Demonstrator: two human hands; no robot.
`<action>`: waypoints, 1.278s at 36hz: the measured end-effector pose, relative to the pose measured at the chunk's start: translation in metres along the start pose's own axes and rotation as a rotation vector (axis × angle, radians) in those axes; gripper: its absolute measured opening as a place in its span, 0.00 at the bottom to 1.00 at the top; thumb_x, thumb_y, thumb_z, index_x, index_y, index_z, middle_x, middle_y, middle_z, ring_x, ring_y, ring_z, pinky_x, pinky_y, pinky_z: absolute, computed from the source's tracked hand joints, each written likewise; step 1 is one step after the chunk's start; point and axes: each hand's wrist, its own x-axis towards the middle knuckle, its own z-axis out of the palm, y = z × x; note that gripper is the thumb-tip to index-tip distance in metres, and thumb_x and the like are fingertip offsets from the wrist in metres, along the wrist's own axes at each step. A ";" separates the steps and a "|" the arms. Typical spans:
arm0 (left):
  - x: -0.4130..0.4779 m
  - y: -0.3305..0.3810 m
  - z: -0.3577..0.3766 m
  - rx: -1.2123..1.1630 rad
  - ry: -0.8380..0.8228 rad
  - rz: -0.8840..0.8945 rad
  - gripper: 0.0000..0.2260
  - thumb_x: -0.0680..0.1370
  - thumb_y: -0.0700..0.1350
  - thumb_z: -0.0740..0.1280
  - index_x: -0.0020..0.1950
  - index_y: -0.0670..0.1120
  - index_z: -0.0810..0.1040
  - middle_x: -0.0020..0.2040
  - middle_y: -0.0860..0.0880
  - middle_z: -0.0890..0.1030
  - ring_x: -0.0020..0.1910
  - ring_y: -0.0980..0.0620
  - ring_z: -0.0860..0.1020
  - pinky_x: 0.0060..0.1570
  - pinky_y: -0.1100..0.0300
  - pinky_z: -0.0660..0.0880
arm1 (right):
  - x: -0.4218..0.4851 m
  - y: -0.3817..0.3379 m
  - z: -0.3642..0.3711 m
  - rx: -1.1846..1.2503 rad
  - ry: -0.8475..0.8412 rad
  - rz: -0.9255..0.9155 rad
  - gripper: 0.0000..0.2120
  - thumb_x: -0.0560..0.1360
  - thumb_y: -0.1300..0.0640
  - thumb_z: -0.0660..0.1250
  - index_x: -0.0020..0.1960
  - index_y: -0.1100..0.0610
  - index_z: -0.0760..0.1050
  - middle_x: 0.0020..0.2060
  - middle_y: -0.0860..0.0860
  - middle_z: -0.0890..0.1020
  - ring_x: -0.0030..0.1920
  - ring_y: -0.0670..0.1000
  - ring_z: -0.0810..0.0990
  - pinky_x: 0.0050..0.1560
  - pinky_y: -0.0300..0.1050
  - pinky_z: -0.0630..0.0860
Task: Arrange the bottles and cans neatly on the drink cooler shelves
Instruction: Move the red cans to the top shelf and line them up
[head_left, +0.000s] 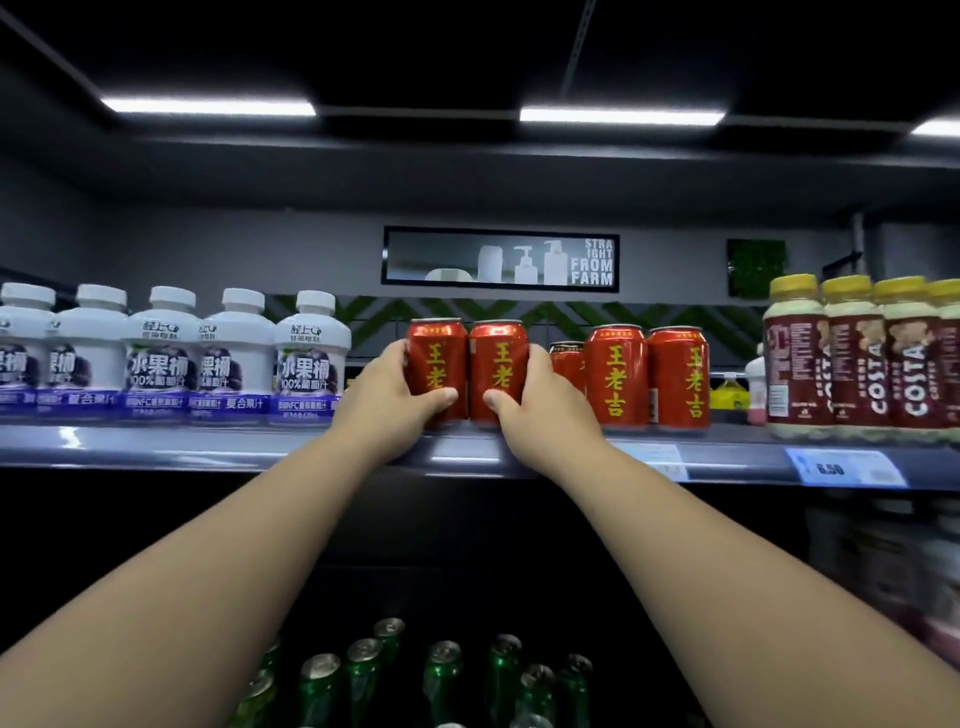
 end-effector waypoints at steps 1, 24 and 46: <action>0.000 0.001 -0.001 0.000 -0.014 -0.001 0.28 0.72 0.57 0.75 0.69 0.57 0.68 0.61 0.54 0.80 0.59 0.50 0.78 0.61 0.44 0.74 | 0.001 -0.001 -0.002 -0.014 -0.022 0.016 0.31 0.80 0.42 0.64 0.75 0.54 0.58 0.64 0.56 0.77 0.61 0.60 0.78 0.56 0.54 0.74; 0.002 0.041 0.027 0.142 -0.141 0.006 0.28 0.76 0.58 0.70 0.73 0.51 0.67 0.65 0.49 0.78 0.62 0.46 0.76 0.60 0.49 0.72 | -0.010 0.116 -0.086 -0.188 0.266 0.062 0.38 0.78 0.43 0.66 0.80 0.47 0.49 0.77 0.55 0.59 0.73 0.60 0.66 0.71 0.58 0.66; -0.035 0.049 0.065 0.522 0.166 0.238 0.39 0.76 0.63 0.63 0.80 0.48 0.52 0.76 0.43 0.60 0.72 0.42 0.64 0.69 0.44 0.65 | -0.024 0.128 -0.079 -0.214 0.217 0.006 0.34 0.81 0.43 0.60 0.81 0.42 0.46 0.82 0.53 0.47 0.81 0.56 0.44 0.79 0.57 0.47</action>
